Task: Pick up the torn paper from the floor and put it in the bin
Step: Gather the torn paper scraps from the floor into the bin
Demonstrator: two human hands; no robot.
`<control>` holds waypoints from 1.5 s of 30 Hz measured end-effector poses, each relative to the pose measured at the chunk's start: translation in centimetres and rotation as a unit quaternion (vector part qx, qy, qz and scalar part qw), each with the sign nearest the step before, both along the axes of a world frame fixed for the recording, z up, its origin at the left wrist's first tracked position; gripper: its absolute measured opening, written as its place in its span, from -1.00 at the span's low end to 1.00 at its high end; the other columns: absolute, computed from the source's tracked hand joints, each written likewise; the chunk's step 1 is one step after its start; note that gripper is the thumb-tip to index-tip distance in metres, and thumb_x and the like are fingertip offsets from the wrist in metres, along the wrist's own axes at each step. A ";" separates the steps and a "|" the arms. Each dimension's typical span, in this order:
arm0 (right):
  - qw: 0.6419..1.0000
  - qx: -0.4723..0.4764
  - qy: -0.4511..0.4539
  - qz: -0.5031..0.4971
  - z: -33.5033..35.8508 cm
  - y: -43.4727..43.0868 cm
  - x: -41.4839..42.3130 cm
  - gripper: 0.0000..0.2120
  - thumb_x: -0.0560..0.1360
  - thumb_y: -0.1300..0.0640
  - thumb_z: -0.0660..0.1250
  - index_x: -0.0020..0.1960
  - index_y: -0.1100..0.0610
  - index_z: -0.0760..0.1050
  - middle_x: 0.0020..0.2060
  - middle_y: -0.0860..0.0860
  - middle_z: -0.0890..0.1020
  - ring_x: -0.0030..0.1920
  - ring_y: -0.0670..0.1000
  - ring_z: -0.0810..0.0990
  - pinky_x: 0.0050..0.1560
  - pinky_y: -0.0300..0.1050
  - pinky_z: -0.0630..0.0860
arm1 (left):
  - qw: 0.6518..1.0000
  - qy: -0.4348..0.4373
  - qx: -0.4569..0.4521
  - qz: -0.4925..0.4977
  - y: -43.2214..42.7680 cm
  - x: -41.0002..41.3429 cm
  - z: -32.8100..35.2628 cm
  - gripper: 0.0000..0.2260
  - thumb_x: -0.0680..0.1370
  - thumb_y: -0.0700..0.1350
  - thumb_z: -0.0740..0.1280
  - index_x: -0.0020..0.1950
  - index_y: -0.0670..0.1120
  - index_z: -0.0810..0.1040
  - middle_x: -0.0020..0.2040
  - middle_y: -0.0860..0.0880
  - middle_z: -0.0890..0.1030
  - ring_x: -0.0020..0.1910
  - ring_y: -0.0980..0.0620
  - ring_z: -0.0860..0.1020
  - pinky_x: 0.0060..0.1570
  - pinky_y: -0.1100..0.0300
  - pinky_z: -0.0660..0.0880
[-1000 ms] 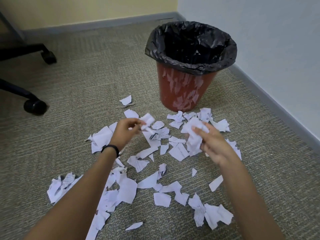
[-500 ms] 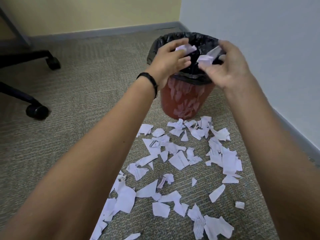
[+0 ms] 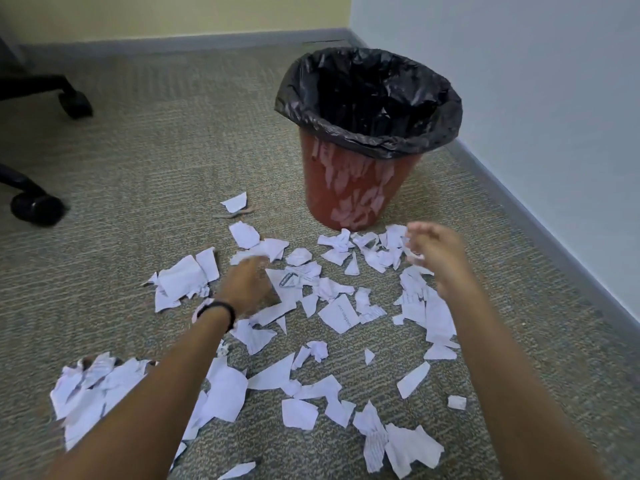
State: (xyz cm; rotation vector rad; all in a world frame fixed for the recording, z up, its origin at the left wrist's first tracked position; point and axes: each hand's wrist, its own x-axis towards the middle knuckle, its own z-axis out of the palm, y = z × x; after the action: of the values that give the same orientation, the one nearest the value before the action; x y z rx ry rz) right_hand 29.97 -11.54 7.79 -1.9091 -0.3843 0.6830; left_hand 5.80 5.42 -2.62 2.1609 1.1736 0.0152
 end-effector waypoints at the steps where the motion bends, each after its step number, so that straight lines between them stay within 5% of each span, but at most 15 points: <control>1: 0.999 -0.037 -0.003 0.017 -1.4 -0.5 0.2 -0.87 0.54 0.25 0.26 0.05 0.12 0.52 0.08 0.11 0.57 0.09 0.12 0.57 0.03 0.00 0.55 | 0.995 0.089 0.010 -0.043 0.1 -1.6 -2.1 -0.53 0.52 -0.15 0.32 0.42 -0.10 0.33 0.42 -0.12 0.37 0.36 -0.12 0.37 0.30 0.04 0.37; 3: 0.993 -0.103 0.009 0.062 -3.7 -1.0 -0.1 -0.77 0.52 0.22 0.30 0.18 0.13 0.47 0.13 0.12 0.53 0.10 0.11 0.52 0.09 0.06 0.48 | 0.972 0.210 0.016 -0.107 0.1 -4.2 -4.8 -0.38 0.52 -0.17 0.33 0.52 -0.04 0.14 0.54 -0.07 0.14 0.49 -0.11 0.17 0.37 0.00 0.31; 7: 0.962 -0.184 0.002 0.201 -7.4 -0.6 -1.9 -0.54 0.50 0.16 0.35 0.36 0.08 0.33 0.33 0.11 0.36 0.34 0.11 0.37 0.18 -0.06 0.37 | 0.948 0.277 0.024 -0.154 0.1 -5.0 -5.5 -0.28 0.56 -0.24 0.27 0.56 0.02 -0.12 0.57 0.02 -0.15 0.55 -0.11 -0.07 0.40 -0.05 0.28; 11: 0.907 -0.232 -0.076 0.343 -10.6 0.9 -4.1 -0.28 0.47 0.09 0.40 0.50 0.03 0.08 0.51 0.08 0.07 0.49 0.10 0.11 0.41 0.04 0.21 | 0.941 0.296 0.001 -0.164 0.0 -4.6 -5.2 -0.26 0.58 -0.26 0.25 0.55 0.00 -0.21 0.56 0.01 -0.22 0.55 -0.15 -0.12 0.40 -0.07 0.25; 18: 0.848 -0.223 -0.188 0.442 -11.8 6.7 -7.7 -0.26 0.49 0.25 0.35 0.51 -0.08 0.04 0.52 0.13 -0.08 0.52 0.19 -0.01 0.39 0.16 0.26 | 0.926 0.323 -0.010 -0.196 0.1 -4.3 -4.6 -0.23 0.58 -0.24 0.26 0.54 -0.07 -0.26 0.55 -0.05 -0.27 0.53 -0.22 -0.17 0.45 -0.06 0.14; 24: 0.705 -0.325 -0.336 0.534 -12.2 9.8 -9.4 -0.17 0.45 0.52 0.15 0.51 -0.12 0.01 0.51 0.14 -0.25 0.51 0.23 -0.24 0.39 0.40 0.02 | 0.924 0.326 0.005 -0.200 -0.1 -4.0 -4.4 -0.29 0.59 -0.32 0.17 0.54 -0.07 -0.26 0.55 -0.06 -0.28 0.53 -0.22 -0.17 0.44 0.02 0.19; 26: 0.686 -0.358 -0.344 0.532 -12.9 9.8 -9.8 -0.21 0.46 0.51 0.13 0.51 -0.09 0.03 0.51 0.16 -0.25 0.50 0.25 -0.25 0.39 0.41 0.00 | 0.921 0.330 0.008 -0.208 0.0 -3.8 -4.0 -0.28 0.59 -0.32 0.17 0.54 -0.07 -0.26 0.55 -0.07 -0.28 0.53 -0.21 -0.17 0.43 0.05 0.16; 30: 0.759 -0.349 -0.309 0.453 -14.7 8.5 -9.9 -0.24 0.45 0.50 0.17 0.50 -0.03 0.07 0.52 0.14 -0.11 0.52 0.23 -0.10 0.41 0.30 0.17 | 0.917 0.332 0.000 -0.219 0.8 -3.4 -3.3 -0.28 0.58 -0.34 0.19 0.55 -0.06 -0.24 0.55 -0.07 -0.28 0.53 -0.21 -0.14 0.41 0.04 0.18; 33: 0.763 -0.325 -0.346 0.439 -15.2 6.9 -9.2 -0.25 0.42 0.53 0.20 0.48 0.02 0.13 0.52 0.11 -0.01 0.52 0.17 0.00 0.36 0.07 0.33 | 0.917 0.335 -0.005 -0.219 1.0 -3.3 -3.5 -0.28 0.58 -0.36 0.17 0.55 -0.06 -0.24 0.55 -0.07 -0.28 0.53 -0.24 -0.15 0.43 0.00 0.17; 37: 0.775 -0.310 -0.342 0.432 -15.4 5.5 -8.4 -0.40 0.45 0.50 0.15 0.41 0.09 0.27 0.49 0.10 0.13 0.49 0.13 0.11 0.26 0.02 0.42 | 0.919 0.329 -0.006 -0.215 0.9 -3.4 -3.6 -0.29 0.57 -0.41 0.11 0.55 -0.05 -0.24 0.55 -0.05 -0.29 0.53 -0.24 -0.16 0.41 -0.01 0.21; 42: 0.794 -0.302 -0.317 0.422 -15.7 4.3 -7.7 -0.65 0.47 0.44 0.16 0.16 0.17 0.50 0.30 0.17 0.36 0.21 0.12 0.44 -0.13 -0.18 0.37 | 0.920 0.328 0.010 -0.215 0.7 -3.4 -3.6 -0.29 0.57 -0.42 0.11 0.55 -0.05 -0.24 0.55 -0.05 -0.28 0.53 -0.24 -0.15 0.40 0.00 0.24; 45: 0.824 -0.298 -0.265 0.403 -14.7 4.1 -7.7 -0.69 0.48 0.44 0.14 0.05 0.20 0.57 0.24 0.20 0.46 0.04 0.13 0.55 -0.20 -0.13 0.42 | 0.921 0.327 0.017 -0.214 0.6 -3.4 -3.5 -0.29 0.57 -0.41 0.12 0.55 -0.06 -0.23 0.55 -0.05 -0.27 0.53 -0.23 -0.14 0.40 0.01 0.25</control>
State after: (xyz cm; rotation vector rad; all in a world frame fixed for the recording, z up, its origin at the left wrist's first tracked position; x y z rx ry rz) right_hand 22.29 -7.46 -6.86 -2.5230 -1.5503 0.8588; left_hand 2.38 6.00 -6.08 2.4892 0.9957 -0.9466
